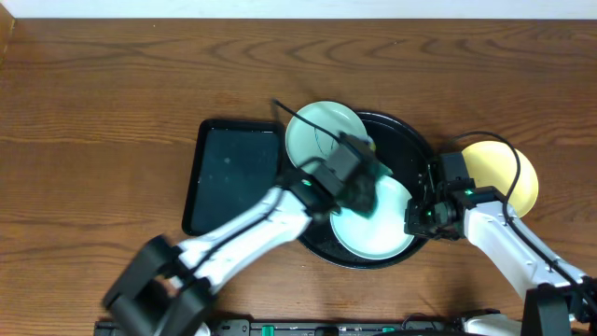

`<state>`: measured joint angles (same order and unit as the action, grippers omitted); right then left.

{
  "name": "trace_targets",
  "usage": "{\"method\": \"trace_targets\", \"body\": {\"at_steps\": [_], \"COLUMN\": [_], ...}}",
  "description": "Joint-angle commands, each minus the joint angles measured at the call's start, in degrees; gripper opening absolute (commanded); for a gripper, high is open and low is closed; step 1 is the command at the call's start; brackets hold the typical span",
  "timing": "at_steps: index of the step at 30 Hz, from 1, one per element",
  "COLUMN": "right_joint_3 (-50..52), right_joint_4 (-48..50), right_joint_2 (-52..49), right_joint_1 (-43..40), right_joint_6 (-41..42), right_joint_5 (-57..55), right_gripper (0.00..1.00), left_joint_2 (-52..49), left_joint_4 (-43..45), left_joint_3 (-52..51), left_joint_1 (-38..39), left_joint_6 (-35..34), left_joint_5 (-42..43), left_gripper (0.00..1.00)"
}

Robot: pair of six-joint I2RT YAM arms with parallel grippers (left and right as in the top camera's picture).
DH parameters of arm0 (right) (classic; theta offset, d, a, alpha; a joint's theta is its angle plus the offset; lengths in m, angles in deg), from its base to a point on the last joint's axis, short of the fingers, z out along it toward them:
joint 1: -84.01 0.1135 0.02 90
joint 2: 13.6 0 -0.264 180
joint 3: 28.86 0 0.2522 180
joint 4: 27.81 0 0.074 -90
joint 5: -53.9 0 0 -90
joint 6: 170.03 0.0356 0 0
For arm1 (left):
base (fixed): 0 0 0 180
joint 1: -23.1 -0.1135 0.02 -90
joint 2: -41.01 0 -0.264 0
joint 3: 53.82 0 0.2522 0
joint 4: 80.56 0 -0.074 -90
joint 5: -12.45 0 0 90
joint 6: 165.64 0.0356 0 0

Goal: Clean dirty plates on tray and stack at the side
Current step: 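Scrub the held pale green plate with the sponge in the left gripper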

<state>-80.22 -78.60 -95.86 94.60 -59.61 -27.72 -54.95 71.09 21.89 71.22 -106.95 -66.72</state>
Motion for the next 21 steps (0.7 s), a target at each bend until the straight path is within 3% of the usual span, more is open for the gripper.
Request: {"method": "trace_targets", "body": {"at_steps": [1, 10, 16, 21], "right_joint_3": [1.25, 1.25, 1.25, 1.25], "right_joint_4": [0.46, 1.31, 1.51, 1.46], "right_joint_2": [-2.19, -3.04, -3.04, -3.04], "right_joint_1": [0.74, 0.74, 0.72, 0.72], "right_joint_6": [1.27, 1.25, 1.25, 1.27], "right_joint_5": [0.00, -0.02, 0.00, 0.00], "right_gripper": [0.01, 0.01, 0.01, 0.01], "left_joint_2": [-5.05, -11.41, -11.04, -6.95], "left_joint_4": [1.79, -1.51, -10.84, -10.45], "left_joint_3": [-0.72, -0.76, -0.48, 1.57], "left_joint_1": [3.65, 6.56, 5.79, 3.69], "left_joint_6": [-2.80, -3.52, -6.14, -3.13], "left_joint_5": [0.52, -0.76, -16.87, -19.04], "left_gripper": [0.08, 0.07, 0.07, 0.08]}}
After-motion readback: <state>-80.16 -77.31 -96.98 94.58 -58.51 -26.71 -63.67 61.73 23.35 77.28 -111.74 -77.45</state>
